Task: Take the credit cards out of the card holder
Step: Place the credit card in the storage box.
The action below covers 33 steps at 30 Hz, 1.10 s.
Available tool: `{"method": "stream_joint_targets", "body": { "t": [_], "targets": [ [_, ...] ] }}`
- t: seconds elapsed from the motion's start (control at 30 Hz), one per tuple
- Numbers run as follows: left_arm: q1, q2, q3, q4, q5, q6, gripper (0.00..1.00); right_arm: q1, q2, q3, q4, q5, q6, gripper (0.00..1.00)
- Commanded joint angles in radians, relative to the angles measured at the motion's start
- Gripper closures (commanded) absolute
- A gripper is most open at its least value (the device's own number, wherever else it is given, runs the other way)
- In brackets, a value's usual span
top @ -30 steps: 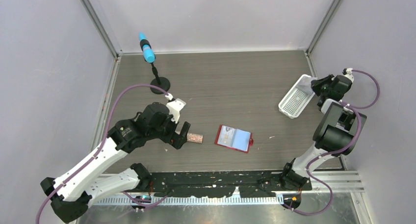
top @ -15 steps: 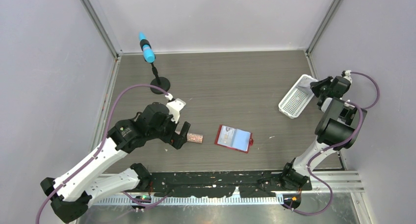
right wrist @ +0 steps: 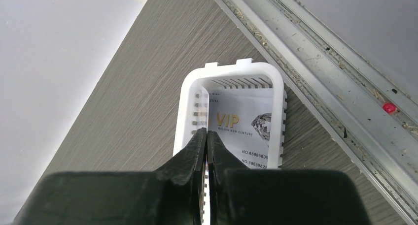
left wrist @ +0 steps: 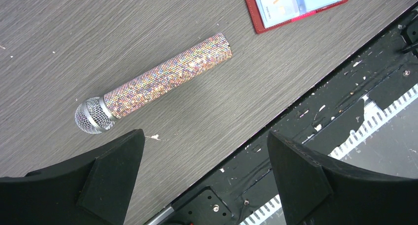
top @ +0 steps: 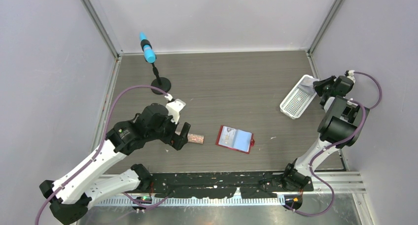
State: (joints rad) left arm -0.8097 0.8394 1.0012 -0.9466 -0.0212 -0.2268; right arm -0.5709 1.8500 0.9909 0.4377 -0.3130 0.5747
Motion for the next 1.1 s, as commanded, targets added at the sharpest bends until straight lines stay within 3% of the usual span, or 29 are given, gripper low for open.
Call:
{"method": "stream_joint_targets", "body": {
  "t": [0.0,0.3,1.07],
  "targets": [
    [0.0,-0.024,0.001,0.035,0.017,0.015,0.0,-0.013,0.026,0.056,-0.01,-0.025,0.011,0.89],
    [0.0,-0.031,0.0,0.04,0.017,0.015,0.0,-0.013,0.044,0.074,-0.041,-0.024,0.007,0.79],
    [-0.001,-0.043,-0.002,0.041,0.039,0.015,0.0,-0.013,0.039,0.161,-0.249,0.114,-0.015,0.69]
  ]
}}
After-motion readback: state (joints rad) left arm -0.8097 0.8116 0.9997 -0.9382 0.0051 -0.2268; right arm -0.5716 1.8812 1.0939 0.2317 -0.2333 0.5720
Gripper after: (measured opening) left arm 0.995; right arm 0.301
